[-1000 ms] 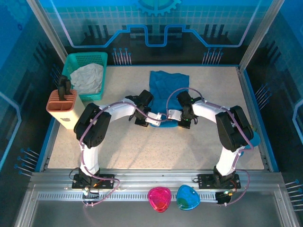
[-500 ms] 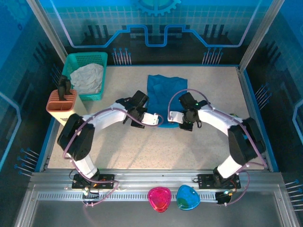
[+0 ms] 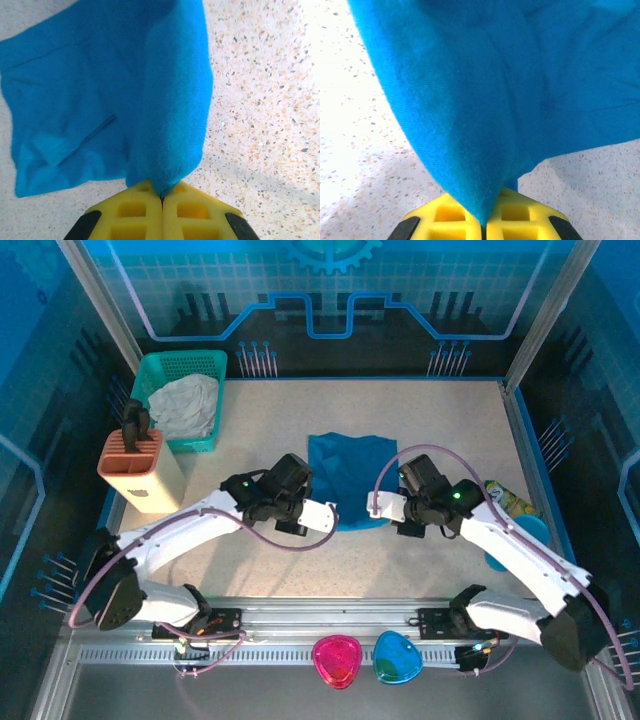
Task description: Fold and stack the t-shirts
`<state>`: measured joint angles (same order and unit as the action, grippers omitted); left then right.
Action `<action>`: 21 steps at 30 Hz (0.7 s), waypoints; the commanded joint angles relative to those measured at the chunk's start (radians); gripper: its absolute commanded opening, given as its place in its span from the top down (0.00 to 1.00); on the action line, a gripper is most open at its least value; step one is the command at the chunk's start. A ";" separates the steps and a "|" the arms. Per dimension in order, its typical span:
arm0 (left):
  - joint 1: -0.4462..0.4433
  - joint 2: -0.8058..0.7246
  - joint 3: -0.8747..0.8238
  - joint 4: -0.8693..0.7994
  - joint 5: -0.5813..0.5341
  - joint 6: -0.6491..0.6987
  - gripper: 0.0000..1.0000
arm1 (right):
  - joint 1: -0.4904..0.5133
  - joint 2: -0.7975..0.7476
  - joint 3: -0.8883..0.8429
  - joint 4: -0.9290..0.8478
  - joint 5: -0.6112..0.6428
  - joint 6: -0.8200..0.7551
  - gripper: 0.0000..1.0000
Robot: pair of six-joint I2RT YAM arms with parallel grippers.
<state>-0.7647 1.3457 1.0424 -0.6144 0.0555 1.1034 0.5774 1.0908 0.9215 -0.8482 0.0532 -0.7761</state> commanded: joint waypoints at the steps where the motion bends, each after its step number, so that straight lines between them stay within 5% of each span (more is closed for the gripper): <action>1: -0.006 -0.062 0.010 -0.068 0.002 -0.036 1.00 | 0.021 -0.056 0.009 -0.084 0.023 0.053 1.00; 12: 0.064 0.019 0.138 -0.016 -0.039 -0.092 1.00 | -0.044 0.033 0.114 0.046 0.089 0.086 1.00; 21: 0.168 0.168 0.251 0.127 -0.044 -0.123 0.99 | -0.168 0.244 0.256 0.108 0.008 0.031 1.00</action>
<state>-0.6235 1.4693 1.2430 -0.5407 0.0055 1.0161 0.4381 1.2850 1.1362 -0.7723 0.1066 -0.7212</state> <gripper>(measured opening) 0.052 0.067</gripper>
